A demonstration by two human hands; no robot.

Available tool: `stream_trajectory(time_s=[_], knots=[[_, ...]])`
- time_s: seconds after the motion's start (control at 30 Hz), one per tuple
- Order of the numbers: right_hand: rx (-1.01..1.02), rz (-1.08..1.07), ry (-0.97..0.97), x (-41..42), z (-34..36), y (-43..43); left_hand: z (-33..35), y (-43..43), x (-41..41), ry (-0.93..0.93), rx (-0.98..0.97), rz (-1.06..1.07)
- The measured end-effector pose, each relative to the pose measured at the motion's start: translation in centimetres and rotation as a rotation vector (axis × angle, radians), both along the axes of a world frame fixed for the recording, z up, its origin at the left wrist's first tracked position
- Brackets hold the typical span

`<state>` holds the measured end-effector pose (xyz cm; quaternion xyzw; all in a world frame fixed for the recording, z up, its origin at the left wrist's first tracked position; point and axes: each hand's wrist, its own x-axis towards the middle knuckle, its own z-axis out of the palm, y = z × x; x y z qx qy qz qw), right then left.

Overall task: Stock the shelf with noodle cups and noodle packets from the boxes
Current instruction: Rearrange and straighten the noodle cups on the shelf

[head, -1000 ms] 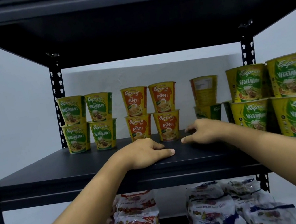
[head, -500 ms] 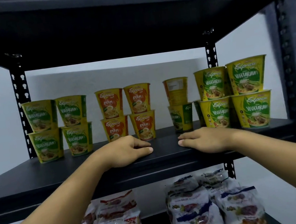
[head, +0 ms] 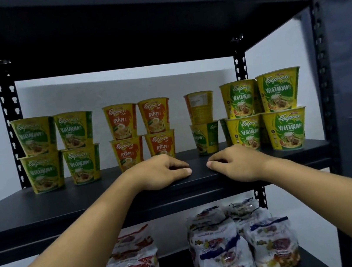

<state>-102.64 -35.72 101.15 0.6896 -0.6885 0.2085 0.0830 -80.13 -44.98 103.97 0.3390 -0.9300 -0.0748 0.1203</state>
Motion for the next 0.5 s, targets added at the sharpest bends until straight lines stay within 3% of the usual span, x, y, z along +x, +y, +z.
stream_trajectory(time_s=[0.4,0.5], knots=[[0.066,-0.046,-0.011,-5.7,-0.3,3.0,0.3,2.3,-6.3,-0.019,-0.001,-0.073],[0.014,-0.035,-0.099,-7.2,-0.6,3.6,0.7,2.7,-8.8,0.007,-0.017,-0.085]])
